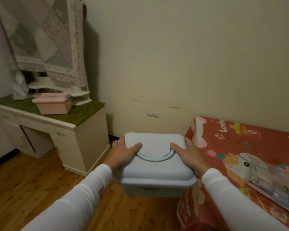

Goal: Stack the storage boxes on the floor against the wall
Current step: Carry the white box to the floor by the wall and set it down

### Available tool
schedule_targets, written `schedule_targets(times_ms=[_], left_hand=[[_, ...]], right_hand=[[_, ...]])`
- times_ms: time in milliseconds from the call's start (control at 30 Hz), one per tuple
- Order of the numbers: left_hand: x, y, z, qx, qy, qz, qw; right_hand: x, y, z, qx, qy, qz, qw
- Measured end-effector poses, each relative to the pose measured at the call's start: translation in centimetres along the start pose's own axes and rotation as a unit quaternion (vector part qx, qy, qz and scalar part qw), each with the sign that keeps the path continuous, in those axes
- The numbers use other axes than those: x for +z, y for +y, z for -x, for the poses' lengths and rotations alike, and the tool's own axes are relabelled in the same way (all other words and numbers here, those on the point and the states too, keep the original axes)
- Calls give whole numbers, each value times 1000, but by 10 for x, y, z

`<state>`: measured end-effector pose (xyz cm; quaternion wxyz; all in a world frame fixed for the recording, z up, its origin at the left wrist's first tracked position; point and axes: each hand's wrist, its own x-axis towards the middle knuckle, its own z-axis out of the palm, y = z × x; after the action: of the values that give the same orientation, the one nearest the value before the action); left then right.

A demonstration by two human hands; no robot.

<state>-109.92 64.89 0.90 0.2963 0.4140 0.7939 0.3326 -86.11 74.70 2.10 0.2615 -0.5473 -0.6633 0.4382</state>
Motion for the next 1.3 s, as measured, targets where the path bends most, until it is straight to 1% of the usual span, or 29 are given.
schedule_targets(times_ms=[167, 233, 567, 733, 933, 1100, 1200, 1300], left_hand=[[-42, -6, -79, 12, 21, -9, 1000], [-69, -11, -122, 16, 13, -7, 1000], [-156, -27, -268, 46, 2, 0, 999], [-172, -36, -322, 45, -8, 7, 999], [-177, -42, -395, 34, -9, 7, 999], [-175, -37, -471, 26, -8, 0, 1000], [-173, -29, -516, 10, -11, -2, 1000], [-169, -20, -564, 2, 6, -1, 1000]], right_hand=[[45, -37, -68, -9, 20, 9, 1000], [71, -58, -101, -1, 26, 9, 1000], [156, -135, -211, 10, 57, 6, 998], [183, -147, -255, 15, 51, 7, 999], [210, -153, -333, 20, 49, 24, 998], [226, -155, -414, 27, 37, 22, 999], [230, -157, -464, 35, 18, 23, 999], [233, -158, -518, 22, 6, 22, 999]])
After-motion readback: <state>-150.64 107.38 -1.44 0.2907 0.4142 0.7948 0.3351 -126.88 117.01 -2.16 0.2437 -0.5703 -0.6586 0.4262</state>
